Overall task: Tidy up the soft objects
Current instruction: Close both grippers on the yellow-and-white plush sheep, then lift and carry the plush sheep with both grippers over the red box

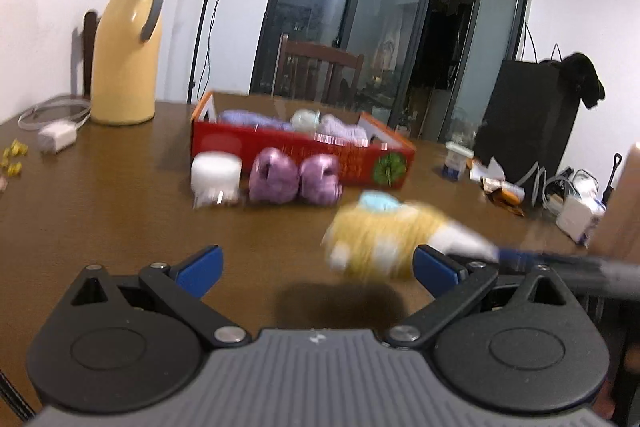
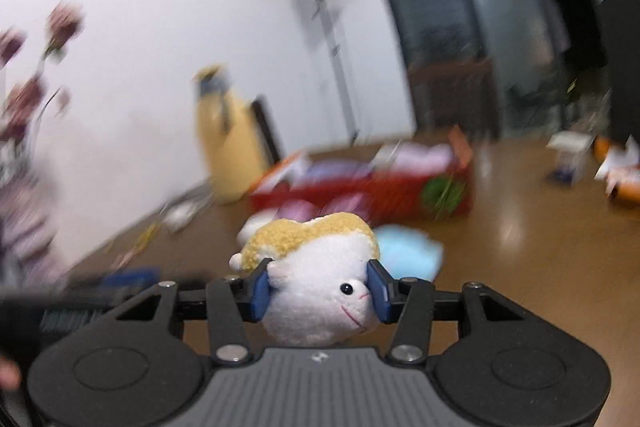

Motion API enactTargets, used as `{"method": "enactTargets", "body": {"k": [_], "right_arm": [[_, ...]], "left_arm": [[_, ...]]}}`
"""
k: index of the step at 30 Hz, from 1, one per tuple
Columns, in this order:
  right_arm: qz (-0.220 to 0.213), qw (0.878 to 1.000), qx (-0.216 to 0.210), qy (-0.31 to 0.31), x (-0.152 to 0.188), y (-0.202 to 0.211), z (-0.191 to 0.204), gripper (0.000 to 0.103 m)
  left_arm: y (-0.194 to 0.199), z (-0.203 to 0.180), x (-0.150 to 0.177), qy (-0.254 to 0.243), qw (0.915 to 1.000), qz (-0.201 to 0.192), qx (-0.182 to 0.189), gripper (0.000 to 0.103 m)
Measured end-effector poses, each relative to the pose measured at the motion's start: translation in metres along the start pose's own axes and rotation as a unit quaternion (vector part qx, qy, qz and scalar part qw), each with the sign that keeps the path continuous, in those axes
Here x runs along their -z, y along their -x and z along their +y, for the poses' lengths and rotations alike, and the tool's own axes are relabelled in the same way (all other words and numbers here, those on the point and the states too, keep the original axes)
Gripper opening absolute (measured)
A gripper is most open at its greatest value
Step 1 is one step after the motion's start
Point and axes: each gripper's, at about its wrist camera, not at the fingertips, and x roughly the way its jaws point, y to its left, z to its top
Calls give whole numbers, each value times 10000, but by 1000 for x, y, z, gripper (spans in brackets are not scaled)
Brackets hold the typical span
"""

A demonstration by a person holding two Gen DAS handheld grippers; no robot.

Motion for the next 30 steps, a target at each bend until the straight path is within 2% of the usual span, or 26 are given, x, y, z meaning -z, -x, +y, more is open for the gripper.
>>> {"method": "enactTargets", "body": {"k": [5,12,14,15,17,19,22,23,24,30], "right_arm": [[452,9988,-141,89,39,20,18,48],[334,9991,-234,141,46,47,31,54],[216,9994,-245,119,47,53,34,60],[169,9996,-227,94,48,56,33,64],[119,9997,-182,71,46,56,32,64],[94,9998,-152,15,43,54,29,64],[224,9995,-194,-106,41,42,23,61],[315,9992,-222,-84,42,36,23,54],[398,9989,-230,-51,44,30,24,44],[397,9990,-174,-119,31,11,18,41]], "left_arm": [[29,11,32,198,9994,290,35,103],[46,16,36,414,9987,157,235,100],[45,8,35,324,9990,188,254,99],[44,4,35,263,9992,159,270,96],[42,-1,35,213,9991,142,329,92],[37,-2,34,226,9989,155,392,82],[26,0,34,292,9982,287,442,61],[22,1,34,316,9974,327,564,51],[20,3,35,355,9963,339,699,48],[7,8,17,549,9953,276,747,44]]}}
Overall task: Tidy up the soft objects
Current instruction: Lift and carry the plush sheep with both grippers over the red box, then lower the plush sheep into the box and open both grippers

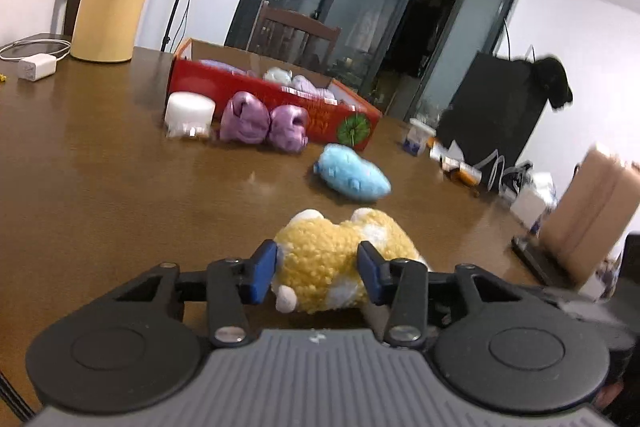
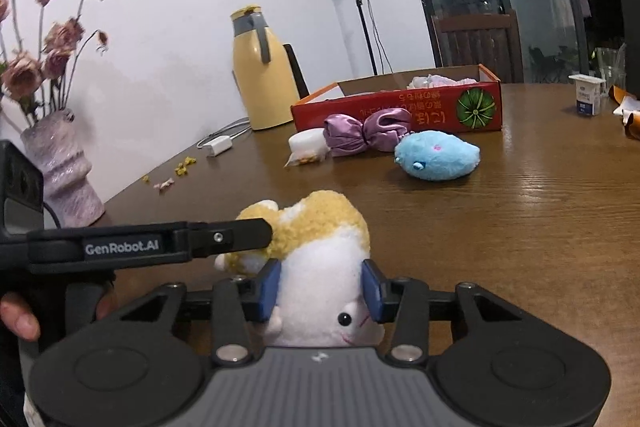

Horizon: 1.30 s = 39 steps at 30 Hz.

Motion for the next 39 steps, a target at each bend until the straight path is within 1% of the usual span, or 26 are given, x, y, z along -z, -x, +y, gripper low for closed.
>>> {"method": "enactTargets", "body": {"k": [2,4,6,8,10,11,14,16,17,19,22,23,25,27,28,30,32,34,37,38,39], "right_arm": [[-157,9999,6,-23,-16,-5,-2,41],[-397,9992,3,-7,-41,-10,-4,41],[-650,9978,-10,117,-76,-20,-9,41],[-765,9968,28,222,-115,-38,-17,41],[-856,9959,79,269,-154,-62,-29,41],[-825,9964,83,200,-176,-79,-38,40],[-551,9975,-72,-434,-228,-141,-69,40],[-307,9965,-7,-783,-249,-184,-87,41],[-172,9954,18,-947,-254,-203,-94,40],[99,9931,110,-1166,-258,-237,-105,40],[515,9908,663,-1063,-255,-272,-113,40],[686,9890,791,-1042,-252,-280,-116,40],[953,9857,974,-990,-245,-290,-120,41],[1043,9852,1019,-898,-239,-292,-124,45],[1023,9856,1007,-891,-237,-292,-125,45],[991,9863,1049,-800,-236,-292,-122,46],[935,9869,1139,-655,-237,-291,-115,48],[860,9882,1148,-536,-240,-283,-111,51],[565,9909,1141,-429,-257,-259,-104,51],[495,9915,1149,-361,-264,-249,-101,53],[369,9924,1131,-310,-270,-234,-98,53]], "left_arm": [[-4,-2,-19,-21,9998,-206,-6,44],[-12,-4,-46,-140,9988,-460,23,44],[-28,-1,-85,-159,9981,-585,97,44],[-49,2,-123,-218,9976,-639,161,44],[-82,9,-165,-322,9973,-630,195,44],[-101,15,-186,-314,9977,-583,164,44],[-162,34,-235,-158,9990,-390,-153,44],[-203,45,-257,-227,9990,-173,-351,44],[-224,52,-266,-186,9986,-36,-492,44],[-258,62,-273,-125,9974,215,-679,45],[-298,67,-267,-231,9948,660,-736,43],[-308,65,-261,-378,9930,797,-783,43],[-317,61,-246,-651,9894,1003,-829,43],[-324,61,-239,-640,9885,1140,-765,45],[-326,62,-237,-620,9888,1112,-775,45],[-326,64,-237,-565,9902,1032,-748,49],[-320,68,-242,-391,9907,1056,-764,53],[-307,68,-249,-351,9913,992,-786,54],[-275,65,-264,-505,9924,734,-847,56],[-259,63,-270,-504,9929,622,-882,59],[-245,61,-275,-534,9930,545,-904,59]]}}
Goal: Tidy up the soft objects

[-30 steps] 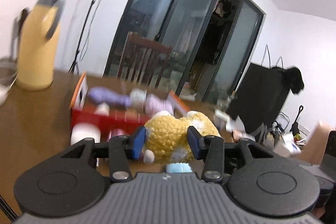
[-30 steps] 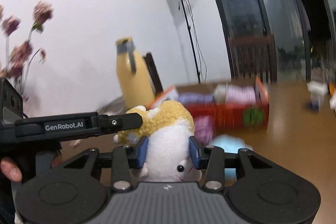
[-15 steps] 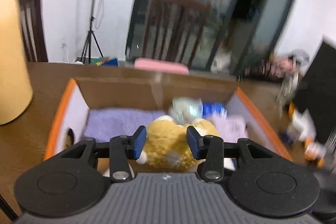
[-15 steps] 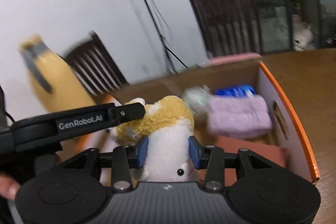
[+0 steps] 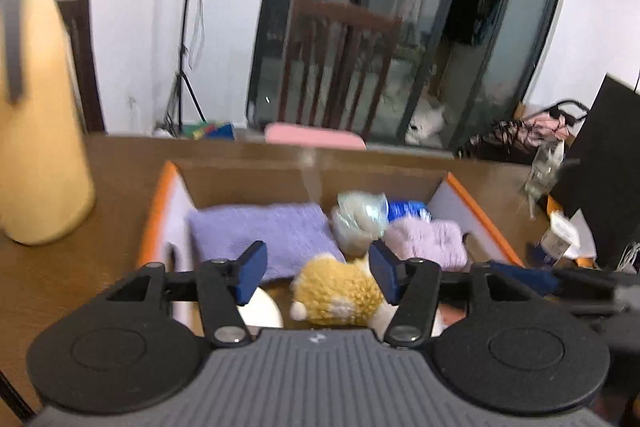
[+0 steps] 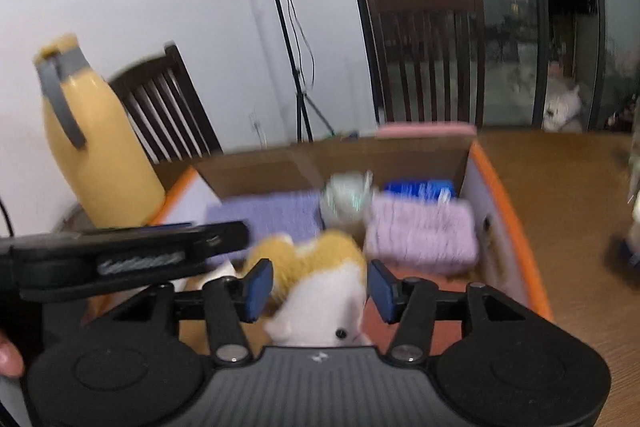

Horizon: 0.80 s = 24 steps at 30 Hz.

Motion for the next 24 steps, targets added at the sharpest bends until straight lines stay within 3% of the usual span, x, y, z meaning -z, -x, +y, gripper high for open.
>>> {"method": "enactTargets", "body": {"k": [7,10,12,16,20,24], "right_arm": [[-594,9977,97,318,-15,108,4,58],[-855,9948,139,527,-5,147,5,70],[-1077,9914,143,724,13,171,6,76],[-1282,9875,188,896,56,210,8,77],[-1635,9816,78,987,112,252,14,87],[-1743,9775,-52,1187,172,280,23,87]], "left_arm": [[115,-5,9,-201,9969,-710,-280,68],[163,-16,33,-402,9927,-1025,-495,72],[195,-24,55,-534,9885,-1286,-597,79],[246,-32,101,-611,9822,-1626,-715,87],[285,-41,163,-590,9755,-1974,-772,99],[315,-46,226,-678,9711,-2125,-849,102]]}}
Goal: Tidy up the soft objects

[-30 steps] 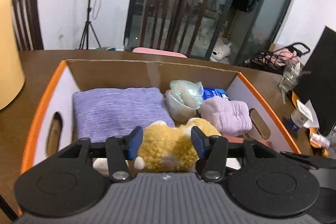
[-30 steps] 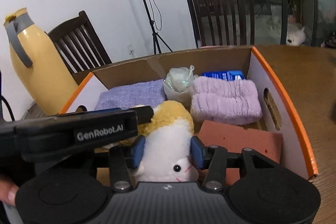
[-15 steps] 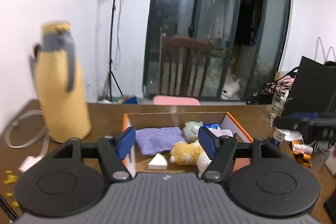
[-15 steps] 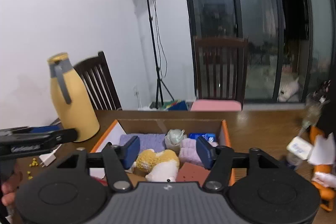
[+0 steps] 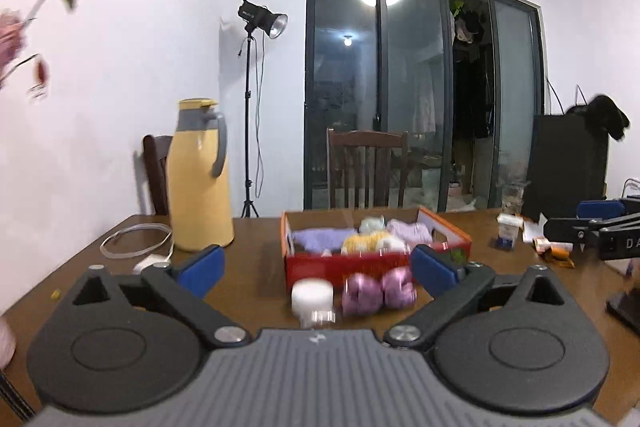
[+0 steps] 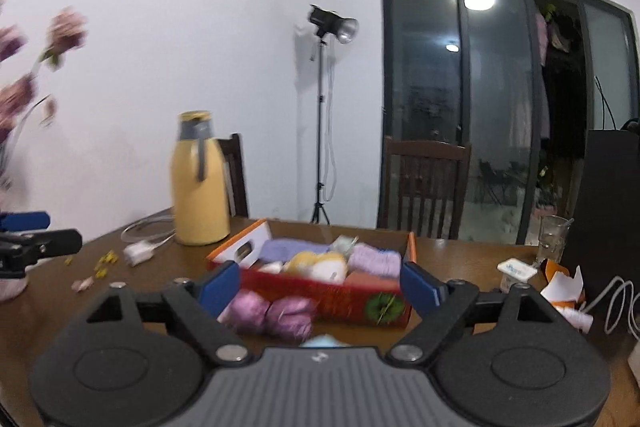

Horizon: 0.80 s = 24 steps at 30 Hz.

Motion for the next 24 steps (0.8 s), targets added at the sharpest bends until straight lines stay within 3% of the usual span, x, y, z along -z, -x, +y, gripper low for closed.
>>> {"method": "enactTargets", "body": {"k": [9,15,24], "right_arm": [[-233,9989,-195,-361,84,92,38,88],[-243,9996,-162,46,111,121,58,94],[-163,9998,12,-116,113,109,54,94]], "left_arm": [[94,-9,70,191,9996,-181,133,103],[98,-18,84,28,9997,-10,249,103],[87,-18,94,92,9991,189,371,103]]}}
